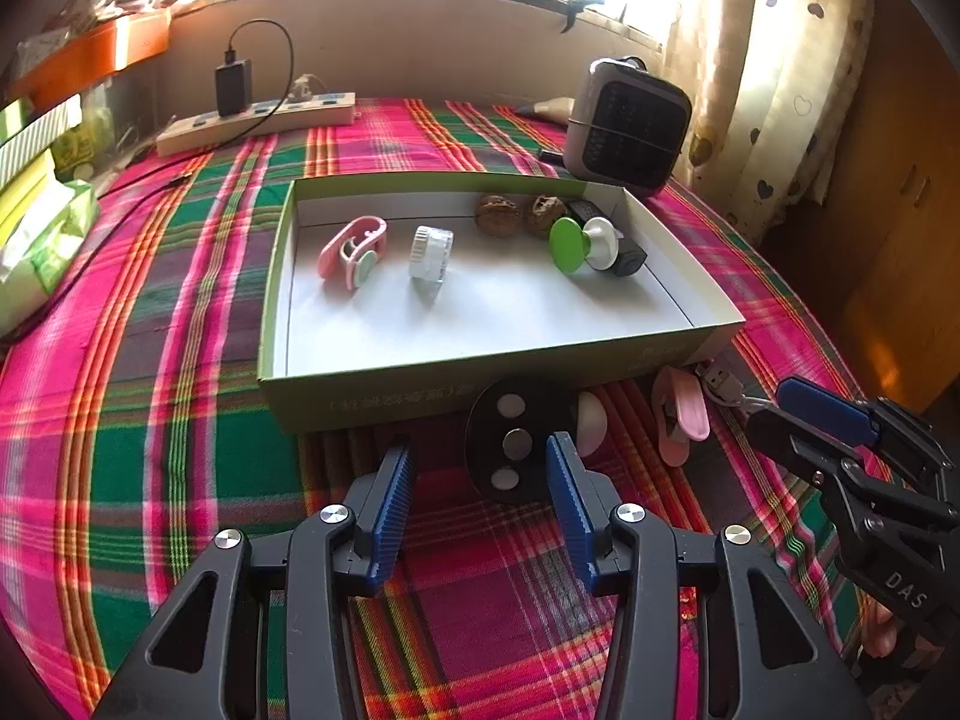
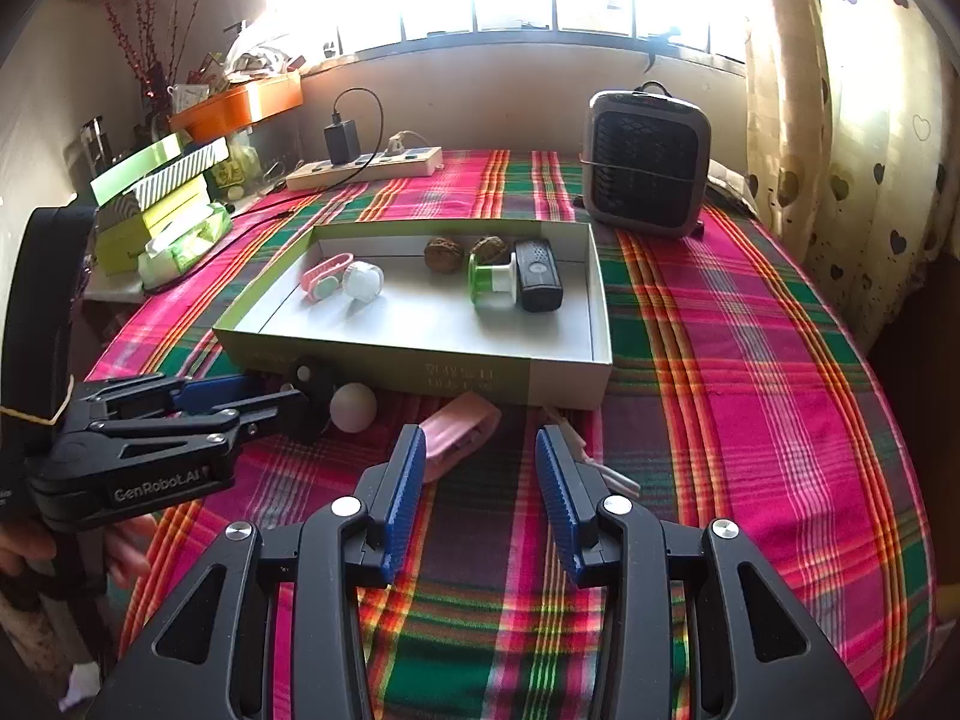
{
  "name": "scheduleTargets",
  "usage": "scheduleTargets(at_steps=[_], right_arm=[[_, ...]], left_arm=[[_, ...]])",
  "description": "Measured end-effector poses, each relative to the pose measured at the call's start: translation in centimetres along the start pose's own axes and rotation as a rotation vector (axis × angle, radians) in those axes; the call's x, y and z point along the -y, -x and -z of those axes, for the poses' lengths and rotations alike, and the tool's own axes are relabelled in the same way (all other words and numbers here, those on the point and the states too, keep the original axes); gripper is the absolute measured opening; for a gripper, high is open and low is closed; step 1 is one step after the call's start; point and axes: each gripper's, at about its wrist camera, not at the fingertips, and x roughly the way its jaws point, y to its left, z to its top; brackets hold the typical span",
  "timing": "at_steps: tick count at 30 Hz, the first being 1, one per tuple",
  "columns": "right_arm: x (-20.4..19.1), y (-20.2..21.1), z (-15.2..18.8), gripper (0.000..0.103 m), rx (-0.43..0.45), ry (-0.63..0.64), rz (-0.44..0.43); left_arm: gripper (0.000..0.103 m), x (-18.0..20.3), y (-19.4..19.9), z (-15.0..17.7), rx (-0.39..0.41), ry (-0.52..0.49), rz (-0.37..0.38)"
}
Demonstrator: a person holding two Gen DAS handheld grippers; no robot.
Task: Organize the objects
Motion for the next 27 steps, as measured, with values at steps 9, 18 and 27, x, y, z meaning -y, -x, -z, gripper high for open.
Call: scheduleTargets(at_steps=[9, 18, 27], right_arm=[[0.4, 0.1, 0.5, 0.040, -0.003, -0.016, -0.003], [0.4, -0.2, 0.5, 0.040, -0.007, -0.016, -0.018], [0.2, -0.1, 0.5, 0.040, -0.008, -0.004, -0.027]], left_arm=[[0.043, 0.4, -0.9, -0.4, -0.026, -0.025, -0.001], [0.043, 0.5, -1.3, -0.8, -0.028, -0.025, -0.007], [0.037, -0.1, -1.2, -0.8, -0.022, 0.005, -0.011]])
